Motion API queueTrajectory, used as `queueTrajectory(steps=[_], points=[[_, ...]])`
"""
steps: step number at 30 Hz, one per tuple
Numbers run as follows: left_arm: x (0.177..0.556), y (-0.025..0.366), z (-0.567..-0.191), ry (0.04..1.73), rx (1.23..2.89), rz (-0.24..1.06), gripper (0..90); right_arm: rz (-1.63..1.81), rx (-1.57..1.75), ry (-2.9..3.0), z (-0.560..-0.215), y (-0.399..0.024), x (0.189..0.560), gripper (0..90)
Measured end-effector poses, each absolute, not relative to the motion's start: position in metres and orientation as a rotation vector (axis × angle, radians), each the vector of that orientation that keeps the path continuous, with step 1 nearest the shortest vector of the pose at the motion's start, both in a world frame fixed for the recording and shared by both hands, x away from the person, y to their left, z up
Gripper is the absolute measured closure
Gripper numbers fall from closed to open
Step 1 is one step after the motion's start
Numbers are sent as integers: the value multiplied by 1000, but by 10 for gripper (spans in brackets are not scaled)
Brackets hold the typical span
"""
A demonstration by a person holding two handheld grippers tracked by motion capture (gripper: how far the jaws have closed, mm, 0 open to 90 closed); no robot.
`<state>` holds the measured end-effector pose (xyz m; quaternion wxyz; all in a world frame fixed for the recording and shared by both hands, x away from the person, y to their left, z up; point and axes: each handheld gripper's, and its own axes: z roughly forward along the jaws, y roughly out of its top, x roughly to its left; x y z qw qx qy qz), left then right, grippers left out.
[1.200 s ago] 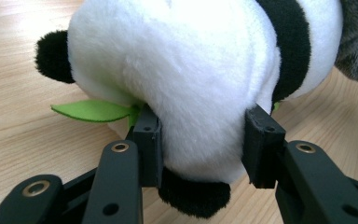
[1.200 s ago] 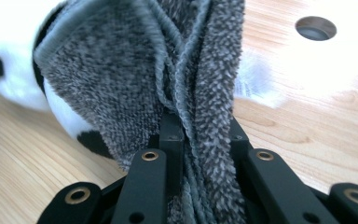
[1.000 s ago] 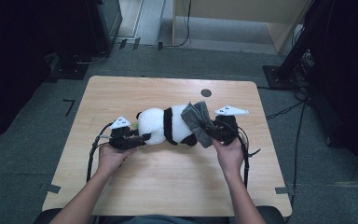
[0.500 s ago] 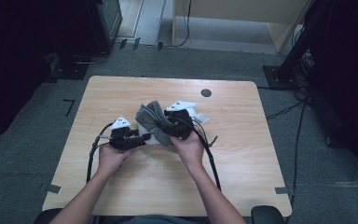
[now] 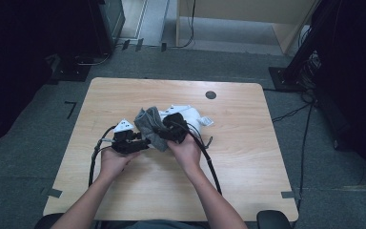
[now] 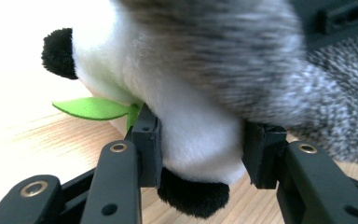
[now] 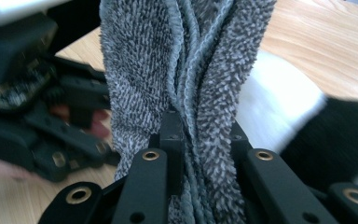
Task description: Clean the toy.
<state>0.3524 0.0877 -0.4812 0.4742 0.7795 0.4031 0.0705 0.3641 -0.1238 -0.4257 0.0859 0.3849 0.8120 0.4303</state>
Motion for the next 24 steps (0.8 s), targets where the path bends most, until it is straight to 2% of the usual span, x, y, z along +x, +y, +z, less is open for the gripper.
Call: queueTrajectory(steps=[24], points=[[353, 88, -479, 962, 1911, 153, 573, 1133, 1302, 2346, -433, -246, 325, 775]])
